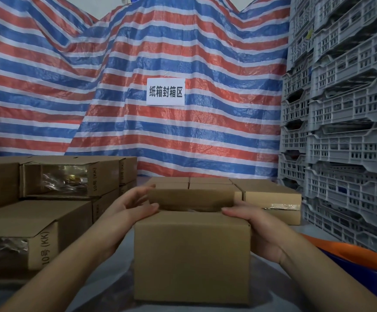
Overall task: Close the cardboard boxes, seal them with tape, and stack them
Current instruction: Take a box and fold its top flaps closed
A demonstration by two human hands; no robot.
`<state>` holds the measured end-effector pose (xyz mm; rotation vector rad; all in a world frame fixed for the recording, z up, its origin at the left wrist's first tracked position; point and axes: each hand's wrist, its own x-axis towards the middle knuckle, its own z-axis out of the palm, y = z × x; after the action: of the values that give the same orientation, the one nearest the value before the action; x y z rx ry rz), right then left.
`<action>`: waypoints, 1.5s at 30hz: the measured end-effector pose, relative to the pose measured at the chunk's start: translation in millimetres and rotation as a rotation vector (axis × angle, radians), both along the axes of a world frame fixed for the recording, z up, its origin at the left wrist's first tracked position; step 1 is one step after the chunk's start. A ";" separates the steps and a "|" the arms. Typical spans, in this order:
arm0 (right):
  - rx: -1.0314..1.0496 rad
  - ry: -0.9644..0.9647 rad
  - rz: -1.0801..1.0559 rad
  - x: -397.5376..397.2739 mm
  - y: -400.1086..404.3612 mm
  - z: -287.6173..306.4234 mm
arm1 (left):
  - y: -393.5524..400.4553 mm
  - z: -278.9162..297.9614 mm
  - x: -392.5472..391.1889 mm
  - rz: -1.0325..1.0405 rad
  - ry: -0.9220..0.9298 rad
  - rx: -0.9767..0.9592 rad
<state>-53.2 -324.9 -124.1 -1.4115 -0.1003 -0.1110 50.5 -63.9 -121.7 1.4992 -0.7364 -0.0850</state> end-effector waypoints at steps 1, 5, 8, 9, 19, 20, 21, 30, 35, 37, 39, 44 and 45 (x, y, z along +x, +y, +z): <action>-0.010 0.002 -0.006 0.3 0.2 0.2 | 0.1 0.7 -0.2 0.027 -0.010 0.002; -0.004 0.026 -0.098 1.6 1.5 0.0 | -0.8 1.8 -3.3 0.083 -0.048 0.056; 0.001 0.034 -0.103 -0.2 3.5 1.3 | 0.2 2.2 -5.5 0.086 -0.045 0.097; -0.004 0.034 -0.101 -0.7 4.0 1.4 | 0.6 2.0 -5.8 0.089 -0.046 0.101; -0.499 -0.335 -0.306 -7.2 2.6 7.4 | -0.8 1.8 -3.1 0.130 -0.039 0.130; -0.511 -0.348 -0.289 -7.2 1.9 7.4 | -0.6 1.3 -2.8 0.130 -0.042 0.134; -0.516 -0.350 -0.269 -6.8 1.1 6.5 | -0.3 1.0 -2.1 0.129 -0.047 0.140; -0.568 -0.312 -0.265 -7.5 -1.0 6.6 | 0.7 24.5 0.4 0.129 -0.070 0.367; -0.596 -0.323 -0.267 -4.9 -2.0 4.8 | -24.7 55.5 -45.9 0.155 -0.475 0.644; -0.592 -0.337 -0.254 -5.1 -2.3 4.8 | -41.8 56.1 -65.9 0.072 -0.637 0.763; -0.589 -0.348 -0.245 -5.5 -2.9 5.3 | -56.5 51.8 -77.6 0.007 -0.673 0.914; -0.548 -0.336 -0.238 -2.6 -5.9 2.6 | -64.7 33.8 -79.0 0.140 -0.853 1.125; -0.547 -0.338 -0.235 -2.8 -6.4 2.1 | -63.6 30.6 -78.3 0.162 -0.901 1.113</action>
<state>-56.0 -331.3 -122.0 -1.9371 -0.2581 -0.5505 -27.8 -127.5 -91.1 2.7125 -1.3956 0.3973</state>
